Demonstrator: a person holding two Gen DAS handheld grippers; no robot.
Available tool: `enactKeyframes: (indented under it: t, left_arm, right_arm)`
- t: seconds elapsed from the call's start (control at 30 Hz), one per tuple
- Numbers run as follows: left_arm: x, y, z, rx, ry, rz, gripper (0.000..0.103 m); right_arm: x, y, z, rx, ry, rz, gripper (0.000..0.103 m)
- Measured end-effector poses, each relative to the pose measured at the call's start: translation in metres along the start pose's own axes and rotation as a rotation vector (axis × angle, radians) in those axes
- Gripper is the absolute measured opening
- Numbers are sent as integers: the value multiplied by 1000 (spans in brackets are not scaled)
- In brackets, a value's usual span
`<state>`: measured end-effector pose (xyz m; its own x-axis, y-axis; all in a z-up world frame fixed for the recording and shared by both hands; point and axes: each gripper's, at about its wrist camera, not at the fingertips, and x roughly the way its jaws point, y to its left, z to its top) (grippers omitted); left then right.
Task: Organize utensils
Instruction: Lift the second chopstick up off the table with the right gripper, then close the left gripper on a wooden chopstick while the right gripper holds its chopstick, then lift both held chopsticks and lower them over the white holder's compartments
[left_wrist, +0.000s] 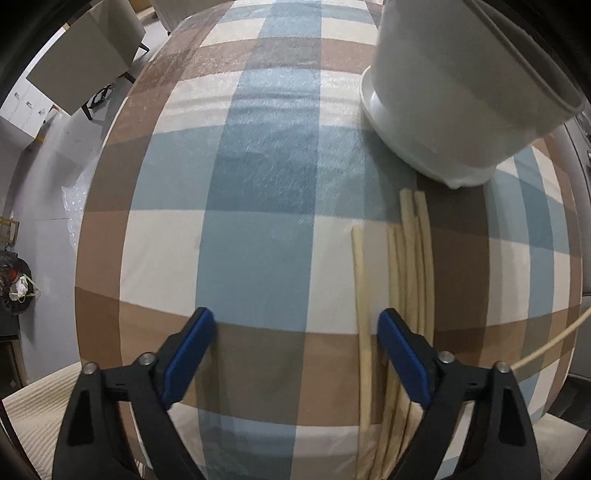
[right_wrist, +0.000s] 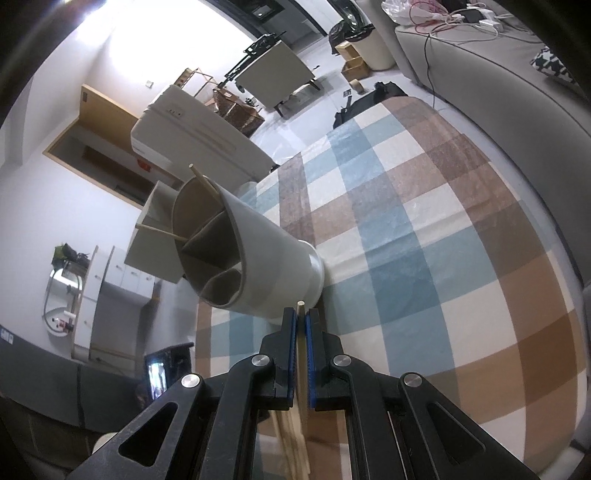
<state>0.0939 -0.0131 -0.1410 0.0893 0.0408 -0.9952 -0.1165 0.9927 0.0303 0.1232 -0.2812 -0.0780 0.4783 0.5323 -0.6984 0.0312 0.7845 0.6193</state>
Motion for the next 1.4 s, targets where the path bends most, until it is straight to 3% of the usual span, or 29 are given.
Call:
enactKeyframes:
  t: [0.3, 0.43, 0.47, 0.73, 1.13, 1.4]
  left_arm:
    - [-4, -18, 12, 34, -26, -21, 40]
    - [-4, -18, 12, 56, -40, -35, 6]
    - [-3, -17, 12, 51, -41, -48, 2]
    - [-11, 4, 15, -27, -99, -144, 1]
    - [-94, 24, -12, -29, -369, -302, 1]
    - [-119, 26, -20, -19, -505, -309, 1]
  right_arm:
    - [5, 8, 2, -41, 2, -11, 4]
    - [8, 8, 2, -50, 7, -18, 4]
    - [9, 8, 2, -47, 9, -19, 4]
    - [8, 19, 2, -97, -1, -14, 4]
    - [-9, 53, -11, -264, -53, -66, 4]
    - [-22, 77, -31, -373, -86, -88, 4]
